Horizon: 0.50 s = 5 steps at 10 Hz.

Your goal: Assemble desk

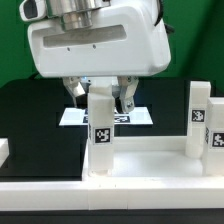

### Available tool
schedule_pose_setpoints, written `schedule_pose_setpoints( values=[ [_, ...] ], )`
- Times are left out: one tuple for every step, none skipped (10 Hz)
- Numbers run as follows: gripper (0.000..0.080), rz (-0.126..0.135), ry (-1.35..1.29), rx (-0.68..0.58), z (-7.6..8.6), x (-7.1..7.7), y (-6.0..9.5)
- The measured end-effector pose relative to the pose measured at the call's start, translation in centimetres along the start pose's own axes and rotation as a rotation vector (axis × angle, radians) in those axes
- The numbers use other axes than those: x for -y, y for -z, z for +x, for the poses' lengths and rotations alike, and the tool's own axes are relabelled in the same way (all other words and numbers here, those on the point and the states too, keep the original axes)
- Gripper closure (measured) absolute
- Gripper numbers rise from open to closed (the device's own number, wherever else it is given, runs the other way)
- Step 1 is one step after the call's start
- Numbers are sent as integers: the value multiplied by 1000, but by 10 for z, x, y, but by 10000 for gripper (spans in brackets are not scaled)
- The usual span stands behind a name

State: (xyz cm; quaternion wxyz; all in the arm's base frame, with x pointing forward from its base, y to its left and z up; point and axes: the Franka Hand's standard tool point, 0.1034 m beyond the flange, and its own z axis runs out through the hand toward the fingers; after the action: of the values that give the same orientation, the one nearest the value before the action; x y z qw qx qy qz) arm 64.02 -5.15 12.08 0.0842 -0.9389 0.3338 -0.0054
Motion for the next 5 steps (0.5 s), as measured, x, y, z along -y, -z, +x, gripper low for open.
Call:
schedule_pose_setpoints(
  values=[
    [155, 0, 57, 0, 0, 0, 0],
    [155, -2, 123, 0, 0, 0, 0],
    [151, -29, 374, 9, 1, -1, -2],
    [150, -35, 495, 42, -1, -1, -5],
    [150, -35, 453, 38, 0, -1, -5]
  ],
)
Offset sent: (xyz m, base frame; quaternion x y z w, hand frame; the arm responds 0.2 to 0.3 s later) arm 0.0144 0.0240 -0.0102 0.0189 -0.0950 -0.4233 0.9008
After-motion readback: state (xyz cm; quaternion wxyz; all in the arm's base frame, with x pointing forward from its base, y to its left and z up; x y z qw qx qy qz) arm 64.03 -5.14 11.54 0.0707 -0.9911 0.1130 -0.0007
